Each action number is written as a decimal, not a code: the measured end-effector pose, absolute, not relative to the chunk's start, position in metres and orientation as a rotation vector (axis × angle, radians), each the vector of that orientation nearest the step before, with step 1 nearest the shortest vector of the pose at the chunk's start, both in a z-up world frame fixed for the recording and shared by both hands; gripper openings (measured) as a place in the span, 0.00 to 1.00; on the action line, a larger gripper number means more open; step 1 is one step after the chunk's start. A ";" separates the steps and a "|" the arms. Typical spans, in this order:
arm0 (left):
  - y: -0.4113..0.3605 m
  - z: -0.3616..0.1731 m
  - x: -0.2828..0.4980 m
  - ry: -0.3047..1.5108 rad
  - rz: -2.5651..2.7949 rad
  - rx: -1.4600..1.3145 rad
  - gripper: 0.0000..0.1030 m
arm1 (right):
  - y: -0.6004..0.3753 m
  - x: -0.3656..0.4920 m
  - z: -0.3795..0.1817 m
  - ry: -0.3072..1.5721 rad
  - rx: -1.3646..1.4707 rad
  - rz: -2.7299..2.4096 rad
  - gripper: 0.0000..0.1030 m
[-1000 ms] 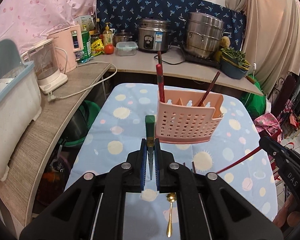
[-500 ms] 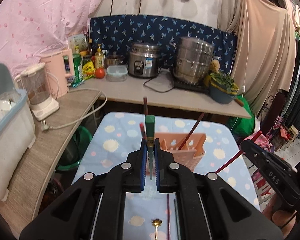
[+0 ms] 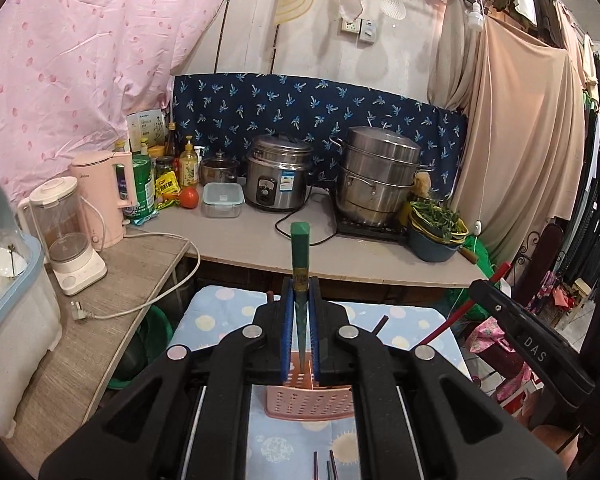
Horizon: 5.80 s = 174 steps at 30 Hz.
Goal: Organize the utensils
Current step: 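Lower green chopstick into pink basket and open left gripper while right releases red chopstick there, then move both open grippers back over the remaining utensils, then grasp the gold flower spoon with left gripper while right grasps a dark red chopstick, then lift the gold spoon with left gripper while right lifts the dark red chopstick toward basket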
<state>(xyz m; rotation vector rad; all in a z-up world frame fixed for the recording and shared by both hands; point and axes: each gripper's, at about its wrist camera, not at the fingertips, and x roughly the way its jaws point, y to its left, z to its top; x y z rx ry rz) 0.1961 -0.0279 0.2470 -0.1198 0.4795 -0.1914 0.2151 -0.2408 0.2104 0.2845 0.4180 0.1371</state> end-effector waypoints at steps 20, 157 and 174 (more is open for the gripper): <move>-0.028 0.177 0.247 0.623 -0.143 -0.104 0.07 | -0.218 0.271 0.140 0.584 0.243 0.125 0.07; -0.045 -0.060 0.042 1.119 -0.251 0.041 0.10 | -0.178 0.018 -0.078 1.032 0.149 0.129 0.07; -0.028 -0.004 0.054 0.998 -0.244 -0.027 0.10 | -0.191 0.026 -0.014 0.892 0.187 0.135 0.07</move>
